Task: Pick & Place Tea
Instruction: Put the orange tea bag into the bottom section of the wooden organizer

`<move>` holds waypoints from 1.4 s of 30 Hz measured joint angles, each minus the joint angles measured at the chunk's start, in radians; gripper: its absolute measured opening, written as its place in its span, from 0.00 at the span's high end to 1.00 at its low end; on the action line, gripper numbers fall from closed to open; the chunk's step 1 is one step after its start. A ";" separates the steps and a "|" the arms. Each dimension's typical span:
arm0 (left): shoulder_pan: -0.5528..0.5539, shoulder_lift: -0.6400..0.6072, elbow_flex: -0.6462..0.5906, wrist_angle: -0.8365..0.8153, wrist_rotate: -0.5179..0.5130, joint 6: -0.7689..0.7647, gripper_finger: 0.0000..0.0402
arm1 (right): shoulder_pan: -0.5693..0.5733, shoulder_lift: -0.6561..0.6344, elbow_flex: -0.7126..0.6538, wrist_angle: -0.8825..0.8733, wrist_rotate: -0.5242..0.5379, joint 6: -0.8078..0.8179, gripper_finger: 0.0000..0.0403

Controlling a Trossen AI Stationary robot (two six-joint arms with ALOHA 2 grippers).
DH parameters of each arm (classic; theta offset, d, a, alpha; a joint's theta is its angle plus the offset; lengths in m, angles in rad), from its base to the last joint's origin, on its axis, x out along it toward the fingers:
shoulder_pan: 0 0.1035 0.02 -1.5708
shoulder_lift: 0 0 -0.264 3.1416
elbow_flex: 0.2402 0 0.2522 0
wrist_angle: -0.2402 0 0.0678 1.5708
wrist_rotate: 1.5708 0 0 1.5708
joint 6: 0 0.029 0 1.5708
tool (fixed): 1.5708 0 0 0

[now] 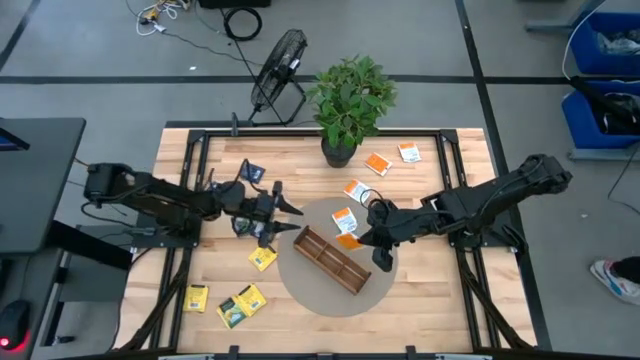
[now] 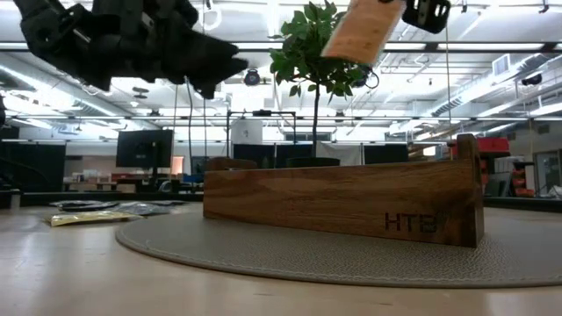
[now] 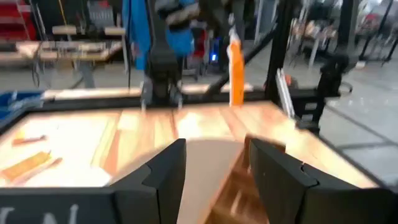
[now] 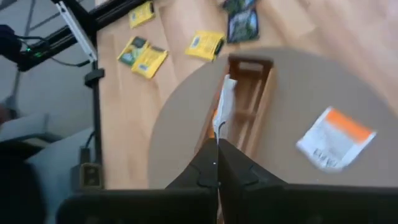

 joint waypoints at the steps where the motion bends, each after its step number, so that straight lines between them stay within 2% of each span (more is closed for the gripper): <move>1: 0.006 -0.025 -0.001 -0.030 0.001 0.008 0.55 | 0.000 0.002 0.005 -0.003 -0.024 0.016 1.00; 9: 0.031 -0.175 0.000 -0.219 0.001 0.073 0.54 | -0.025 0.048 0.038 -0.122 -0.156 0.138 1.00; 13: 0.038 -0.205 0.001 -0.266 0.001 0.081 0.54 | -0.024 0.089 0.039 -0.109 -0.199 0.148 1.00; 42: 0.038 -0.214 0.000 -0.271 0.002 0.078 0.54 | 0.005 0.303 0.039 -0.122 -0.186 0.099 1.00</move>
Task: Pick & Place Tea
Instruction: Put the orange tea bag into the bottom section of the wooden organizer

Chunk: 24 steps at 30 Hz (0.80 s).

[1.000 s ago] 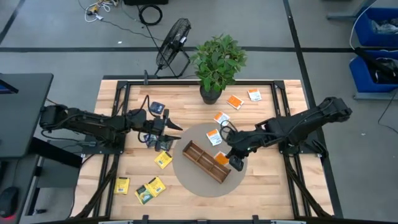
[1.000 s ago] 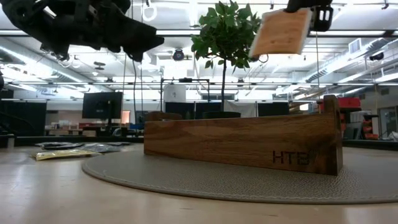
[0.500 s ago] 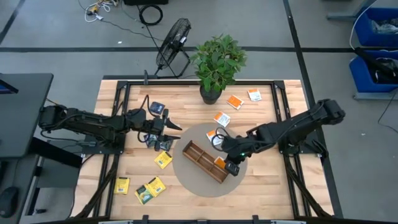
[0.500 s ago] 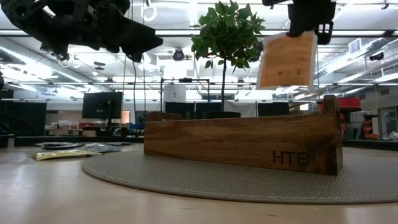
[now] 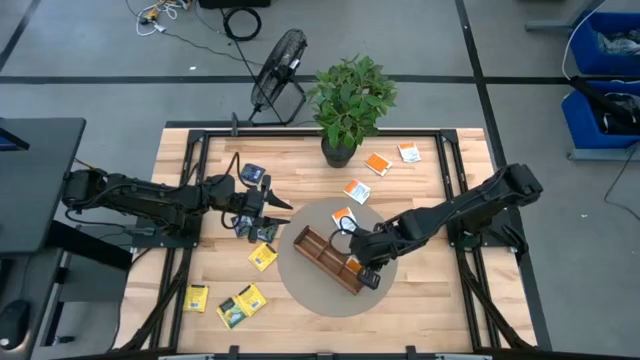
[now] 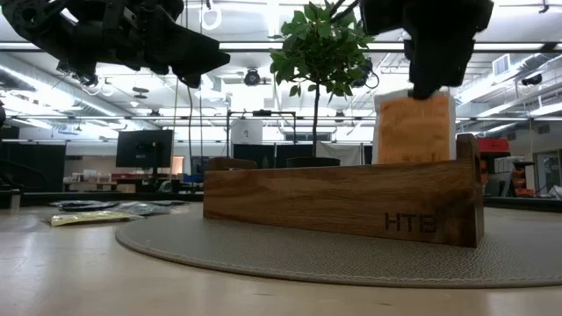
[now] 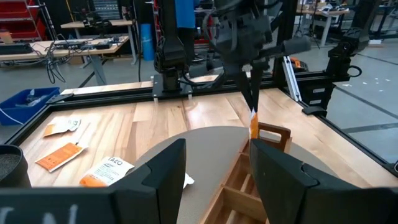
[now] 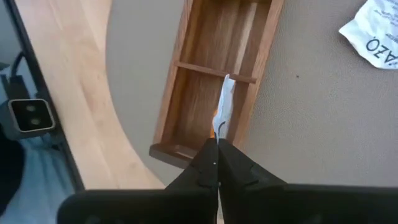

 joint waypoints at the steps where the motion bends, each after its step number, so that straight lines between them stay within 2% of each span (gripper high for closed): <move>1: 0.000 0.000 0.000 0.000 0.000 0.000 0.54 | 0.000 0.009 0.000 0.001 0.000 -0.002 1.00; 18: 0.000 0.000 0.000 0.001 0.000 -0.004 0.54 | 0.000 0.071 0.000 0.004 0.016 -0.023 1.00; 24: 0.000 0.000 0.000 0.001 0.000 -0.005 0.54 | 0.004 0.071 0.000 0.028 0.026 -0.045 0.91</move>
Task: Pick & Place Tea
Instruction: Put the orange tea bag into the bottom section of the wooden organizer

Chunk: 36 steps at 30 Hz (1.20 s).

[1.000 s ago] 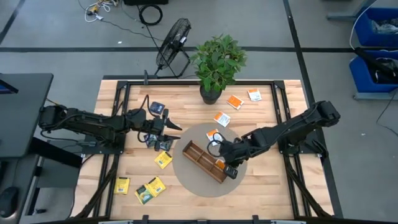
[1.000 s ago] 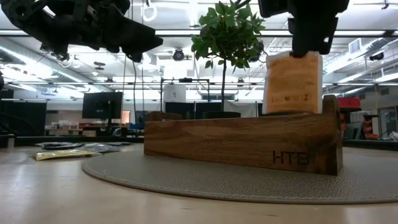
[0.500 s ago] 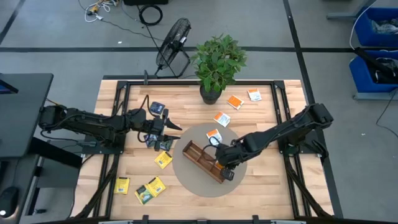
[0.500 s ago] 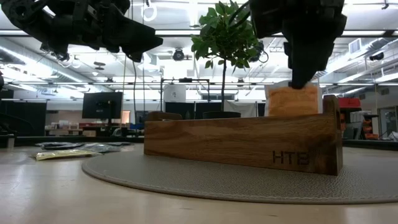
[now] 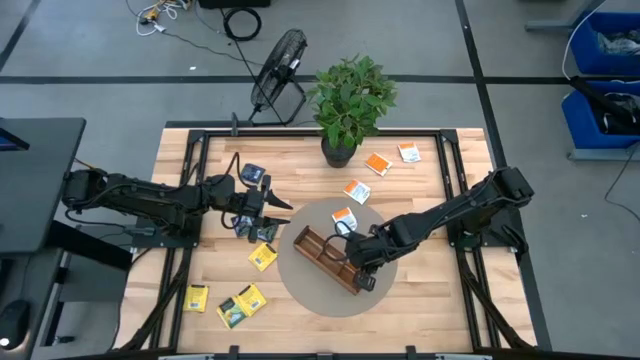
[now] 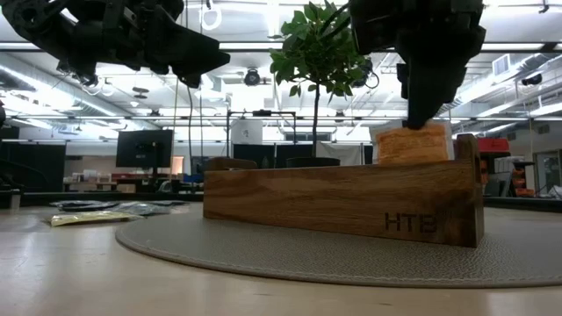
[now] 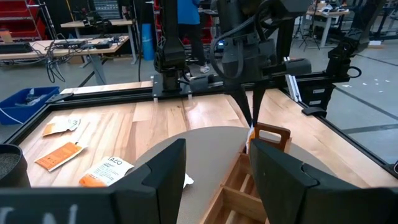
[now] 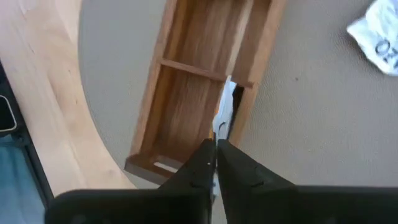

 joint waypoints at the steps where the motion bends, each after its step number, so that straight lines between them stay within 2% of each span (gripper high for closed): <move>1: 0.000 0.000 0.000 0.000 0.000 0.000 0.54 | 0.002 0.000 0.000 0.006 0.006 -0.006 0.89; 9: 0.000 0.000 0.000 -0.001 0.000 -0.001 0.54 | 0.007 -0.005 0.000 -0.002 0.023 -0.016 0.66; 13: 0.000 0.000 0.000 -0.001 0.000 -0.002 0.54 | 0.004 -0.021 0.000 -0.046 0.036 -0.016 0.59; 16: 0.000 0.000 0.000 -0.001 0.000 -0.003 0.54 | 0.004 -0.043 0.000 -0.083 0.063 -0.016 0.58; 20: 0.000 0.000 0.000 -0.001 0.000 -0.004 0.54 | 0.004 -0.072 0.000 -0.144 0.164 0.007 0.58; 29: 0.000 0.000 0.000 0.000 0.000 -0.008 0.54 | -0.005 -0.080 0.000 -0.267 0.311 -0.010 0.58; 36: -0.002 0.000 0.000 -0.003 0.000 -0.009 0.54 | -0.055 -0.082 0.000 -0.245 0.368 -0.096 0.58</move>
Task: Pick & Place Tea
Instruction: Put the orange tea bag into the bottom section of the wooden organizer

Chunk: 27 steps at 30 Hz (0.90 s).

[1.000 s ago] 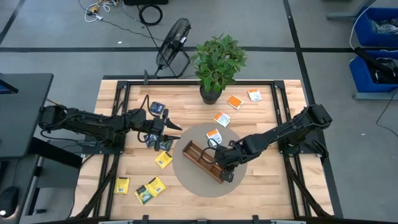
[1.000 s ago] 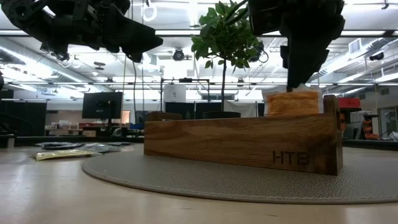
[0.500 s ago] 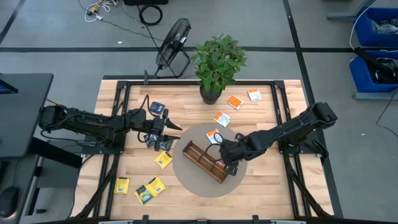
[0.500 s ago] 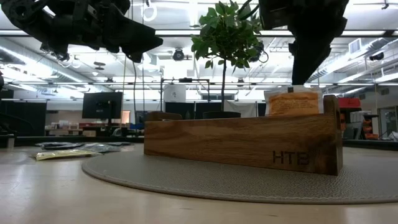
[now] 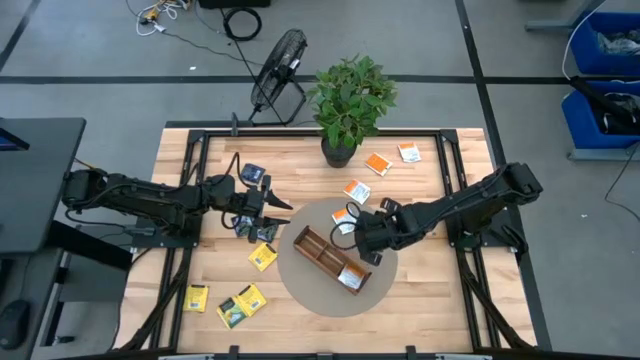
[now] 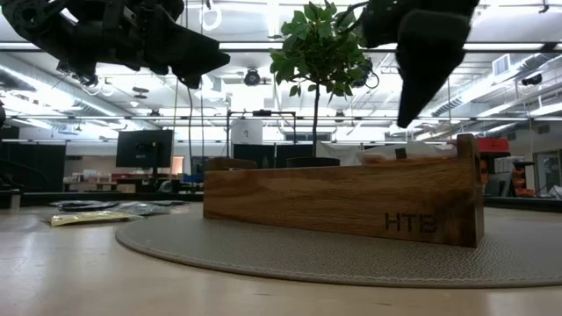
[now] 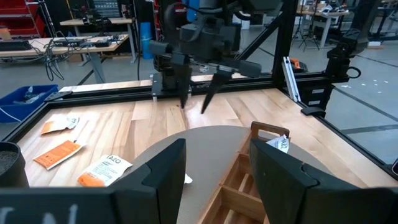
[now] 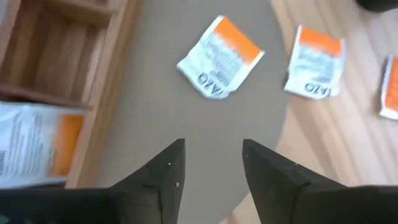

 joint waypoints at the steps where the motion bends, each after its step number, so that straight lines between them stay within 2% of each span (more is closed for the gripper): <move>1: 0.000 0.000 0.000 0.000 0.000 0.000 0.54 | -0.008 0.000 0.000 0.001 0.005 -0.008 0.58; 9: 0.000 0.000 0.000 -0.004 0.000 0.000 0.54 | -0.075 0.000 -0.003 -0.001 0.051 -0.116 0.58; 12: 0.000 0.000 0.000 -0.004 0.000 0.000 0.54 | -0.089 -0.001 -0.026 -0.002 0.093 -0.181 0.58; 16: 0.000 0.000 0.000 -0.005 0.000 0.000 0.54 | -0.127 -0.001 -0.076 0.005 0.092 -0.235 0.58; 22: 0.000 0.000 0.000 -0.004 0.000 0.005 0.54 | -0.179 -0.001 -0.168 0.147 0.083 -0.408 0.58; 27: 0.000 0.000 0.000 -0.004 0.000 0.005 0.54 | -0.255 -0.001 -0.224 0.270 0.024 -0.519 0.58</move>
